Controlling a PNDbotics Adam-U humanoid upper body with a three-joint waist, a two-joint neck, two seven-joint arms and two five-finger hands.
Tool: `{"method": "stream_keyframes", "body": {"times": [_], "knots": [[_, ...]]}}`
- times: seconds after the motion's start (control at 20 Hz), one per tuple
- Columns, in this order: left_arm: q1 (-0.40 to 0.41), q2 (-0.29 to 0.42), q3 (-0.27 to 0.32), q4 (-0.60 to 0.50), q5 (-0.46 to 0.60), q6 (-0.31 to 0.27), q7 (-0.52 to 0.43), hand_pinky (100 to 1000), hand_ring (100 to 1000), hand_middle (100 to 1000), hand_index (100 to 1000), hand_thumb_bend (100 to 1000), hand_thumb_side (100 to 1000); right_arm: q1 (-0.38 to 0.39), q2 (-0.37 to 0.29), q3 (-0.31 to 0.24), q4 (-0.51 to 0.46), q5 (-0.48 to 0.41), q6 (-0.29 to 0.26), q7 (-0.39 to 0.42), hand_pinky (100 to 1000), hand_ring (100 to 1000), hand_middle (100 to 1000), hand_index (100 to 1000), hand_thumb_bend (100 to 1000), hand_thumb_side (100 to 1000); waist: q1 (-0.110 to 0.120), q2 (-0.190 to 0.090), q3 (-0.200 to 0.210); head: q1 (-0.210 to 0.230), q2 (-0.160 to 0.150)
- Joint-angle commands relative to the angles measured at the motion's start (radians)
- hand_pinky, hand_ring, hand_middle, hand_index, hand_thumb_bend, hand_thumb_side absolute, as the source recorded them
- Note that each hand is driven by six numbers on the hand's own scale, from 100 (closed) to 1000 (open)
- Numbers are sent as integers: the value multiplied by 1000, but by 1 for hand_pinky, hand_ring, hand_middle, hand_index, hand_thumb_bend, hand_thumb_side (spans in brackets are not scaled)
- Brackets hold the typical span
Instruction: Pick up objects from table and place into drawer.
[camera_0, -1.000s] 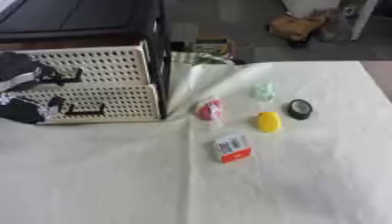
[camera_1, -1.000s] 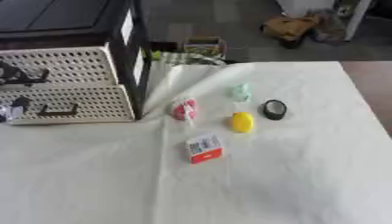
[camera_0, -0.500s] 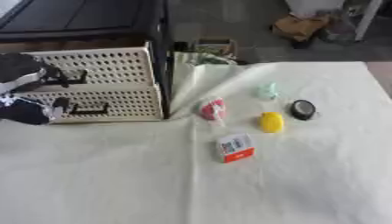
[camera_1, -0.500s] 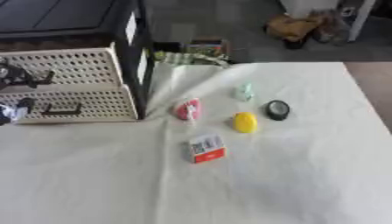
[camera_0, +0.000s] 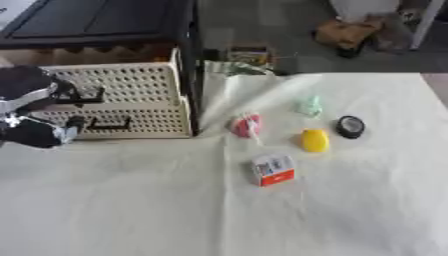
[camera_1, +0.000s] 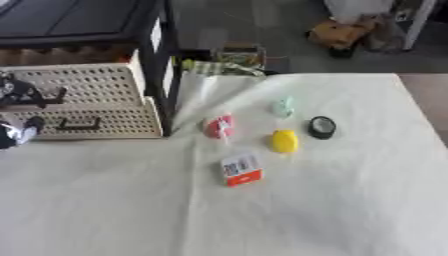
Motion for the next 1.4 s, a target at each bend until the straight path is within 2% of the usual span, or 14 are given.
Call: {"method": "stream_keyframes", "body": {"times": [0.05,1.4], "knots": [[2,52,20,-23,4,4,12,100,100,100,729,105,408,-5,-13,-11,-16,-4,-1,-3,771,719,502,787,434,765,-2,-25,3,2,3],[147,136,25,-216,-19,26,37,100,100,100,721,105,408,-9,-9,-15,-16,-5,-1,-11,773,721,508,789,434,765,-11,-37,9,7,3]]}}
